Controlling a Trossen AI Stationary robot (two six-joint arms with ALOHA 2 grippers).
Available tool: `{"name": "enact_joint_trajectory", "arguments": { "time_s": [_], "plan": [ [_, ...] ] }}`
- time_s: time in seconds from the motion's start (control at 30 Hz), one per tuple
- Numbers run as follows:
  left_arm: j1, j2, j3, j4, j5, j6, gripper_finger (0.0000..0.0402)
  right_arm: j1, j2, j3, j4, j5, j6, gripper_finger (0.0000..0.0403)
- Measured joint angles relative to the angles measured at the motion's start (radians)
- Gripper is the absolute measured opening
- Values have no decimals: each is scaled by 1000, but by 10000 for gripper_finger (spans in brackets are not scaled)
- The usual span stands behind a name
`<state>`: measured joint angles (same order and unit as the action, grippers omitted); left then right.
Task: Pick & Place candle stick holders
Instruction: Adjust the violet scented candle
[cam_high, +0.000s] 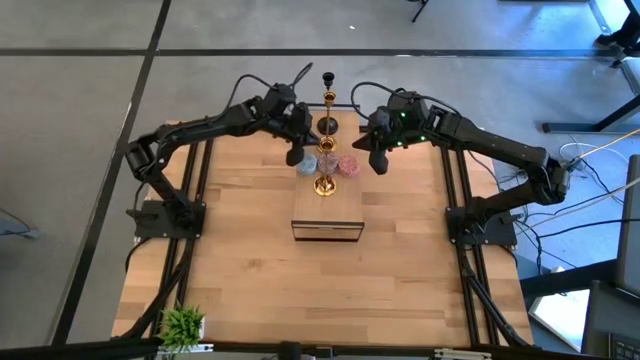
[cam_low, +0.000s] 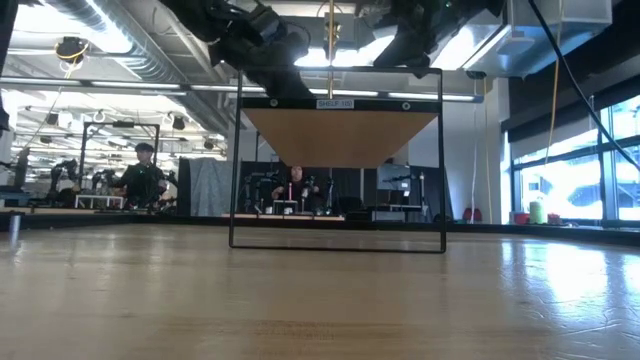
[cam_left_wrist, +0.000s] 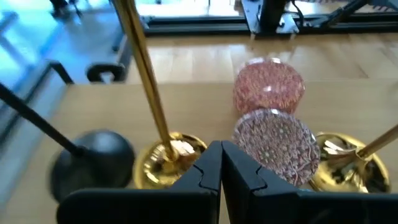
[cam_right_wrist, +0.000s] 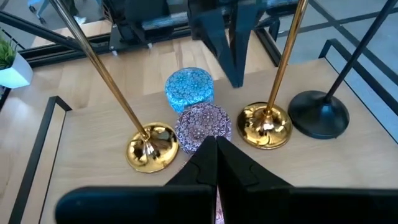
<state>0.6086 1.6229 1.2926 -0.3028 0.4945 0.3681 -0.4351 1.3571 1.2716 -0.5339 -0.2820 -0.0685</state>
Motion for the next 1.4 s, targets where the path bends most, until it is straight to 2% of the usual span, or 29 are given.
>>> {"name": "enact_joint_trajectory", "arguments": {
  "time_s": [0.5, 0.87, 1.4],
  "plan": [
    [-1, 12, -1, -7, 58, 5, 1, 1, 0, 0, 4, -7, 0, 0],
    [-25, 33, -1, 39, 36, 4, 1, 13, 4, -1, -13, -9, 0, 0],
    [-27, 33, -1, 14, 3, -15, 1, 10, 5, -1, -23, -11, -26, 0]
  ]
}}
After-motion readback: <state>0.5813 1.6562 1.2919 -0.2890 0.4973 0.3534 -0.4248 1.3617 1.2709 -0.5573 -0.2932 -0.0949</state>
